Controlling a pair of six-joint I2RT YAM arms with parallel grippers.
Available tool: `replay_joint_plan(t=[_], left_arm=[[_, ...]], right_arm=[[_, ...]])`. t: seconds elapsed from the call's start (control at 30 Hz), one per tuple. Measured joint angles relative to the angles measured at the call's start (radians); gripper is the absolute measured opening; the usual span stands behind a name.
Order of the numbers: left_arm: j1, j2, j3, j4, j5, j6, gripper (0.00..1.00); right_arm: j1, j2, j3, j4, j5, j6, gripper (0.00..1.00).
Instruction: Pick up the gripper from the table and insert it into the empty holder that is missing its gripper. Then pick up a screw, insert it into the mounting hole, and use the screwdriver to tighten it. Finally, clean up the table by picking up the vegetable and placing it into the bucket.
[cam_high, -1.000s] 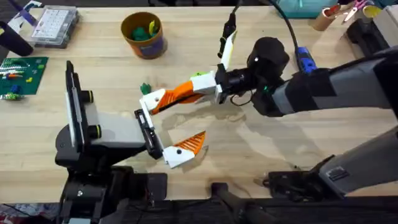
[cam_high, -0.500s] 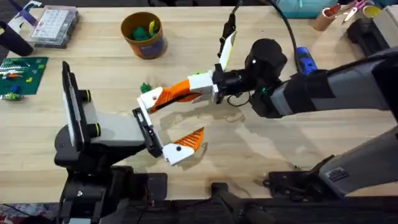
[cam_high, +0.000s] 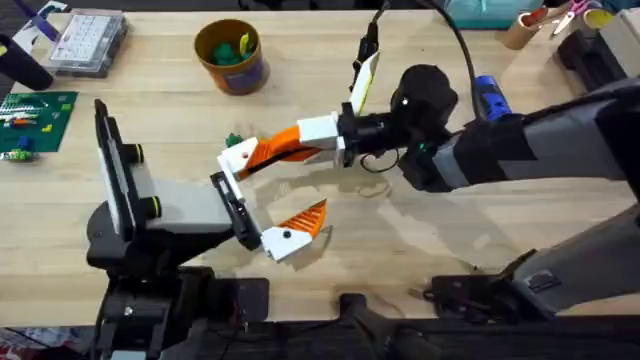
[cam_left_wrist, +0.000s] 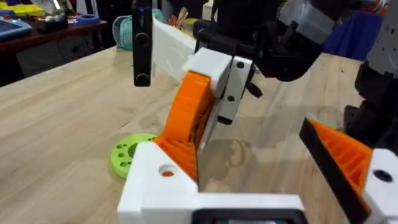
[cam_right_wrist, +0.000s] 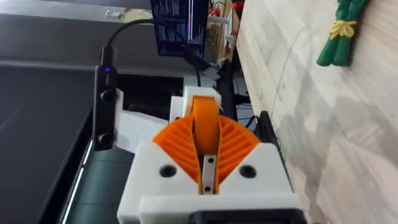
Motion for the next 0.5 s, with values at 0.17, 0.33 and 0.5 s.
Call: replay_joint_plan(t=[0.17, 0.33, 0.5], left_arm=[[-0.004, 0.000, 0.000, -0.004, 0.033, 0.000, 0.986], [-0.009, 0.000, 0.000, -0.009, 0.064, 0.000, 0.986], [-0.009, 0.000, 0.000, -0.009, 0.066, 0.001, 0.986]], right_arm=[[0.012, 0.000, 0.000, -0.002, 0.019, -0.001, 0.147], [0.021, 0.000, 0.000, -0.004, 0.033, -0.001, 0.167], [0.021, 0.000, 0.000, -0.008, 0.035, -0.001, 0.207]])
